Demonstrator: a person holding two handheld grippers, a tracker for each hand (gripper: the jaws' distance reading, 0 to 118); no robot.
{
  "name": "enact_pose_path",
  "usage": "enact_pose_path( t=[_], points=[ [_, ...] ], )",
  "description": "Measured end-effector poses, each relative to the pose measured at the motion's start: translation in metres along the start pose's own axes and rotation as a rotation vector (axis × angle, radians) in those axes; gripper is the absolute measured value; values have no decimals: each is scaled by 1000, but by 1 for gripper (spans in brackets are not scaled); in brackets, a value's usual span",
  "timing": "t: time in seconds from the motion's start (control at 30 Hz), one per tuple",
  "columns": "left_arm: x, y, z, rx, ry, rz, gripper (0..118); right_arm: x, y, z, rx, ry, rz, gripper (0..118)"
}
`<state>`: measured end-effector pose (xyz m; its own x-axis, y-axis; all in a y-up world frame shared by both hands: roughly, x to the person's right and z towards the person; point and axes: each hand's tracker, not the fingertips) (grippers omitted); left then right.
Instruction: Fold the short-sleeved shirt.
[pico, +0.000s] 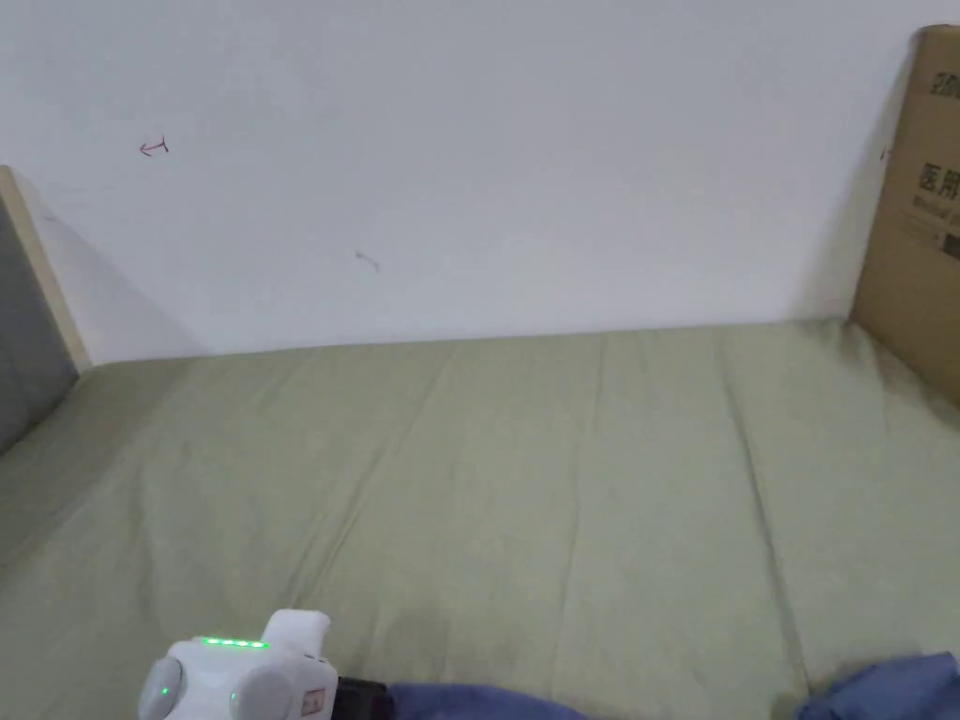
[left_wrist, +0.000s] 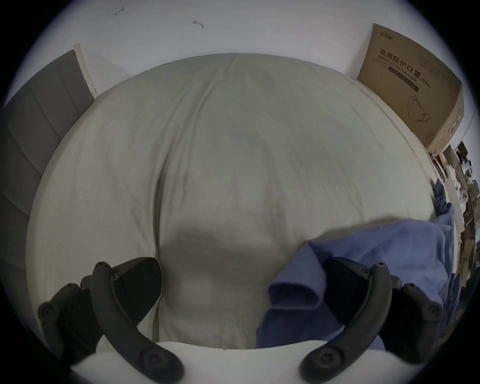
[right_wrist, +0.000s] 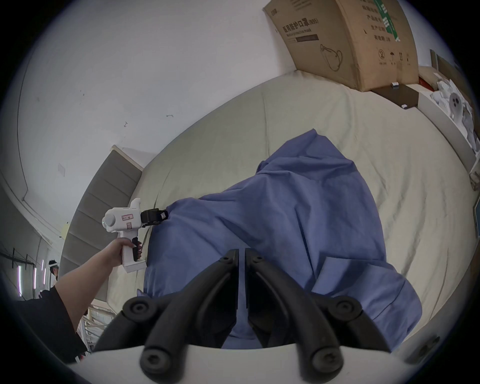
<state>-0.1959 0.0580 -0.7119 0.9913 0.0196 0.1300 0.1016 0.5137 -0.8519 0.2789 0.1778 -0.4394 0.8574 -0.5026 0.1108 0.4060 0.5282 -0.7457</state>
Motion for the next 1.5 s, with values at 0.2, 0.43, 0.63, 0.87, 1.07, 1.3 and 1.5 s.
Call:
enact_pose_path(
  t=[0.2,0.43,0.63,0.87,1.07,1.3,1.5],
  points=[
    [30,-3,33,39,21,-116,57,12,0,15,21,-17,-29,5],
    [18,-4,66,98,-61,-103,2,32,46,22,83,76,-25,5],
    [12,-11,112,152,-87,-121,2,58,169,-31,47,-177,120,68],
    [9,-34,138,145,-96,-151,2,118,216,-147,-310,-334,-117,118],
    [-3,-45,138,108,-103,-118,2,128,199,-206,-432,-506,72,115],
    [-5,-56,130,62,-106,-101,2,79,171,-185,-345,-450,227,63],
    [-5,-65,154,80,-120,-62,2,60,161,-153,-302,-386,266,3]
  ],
)
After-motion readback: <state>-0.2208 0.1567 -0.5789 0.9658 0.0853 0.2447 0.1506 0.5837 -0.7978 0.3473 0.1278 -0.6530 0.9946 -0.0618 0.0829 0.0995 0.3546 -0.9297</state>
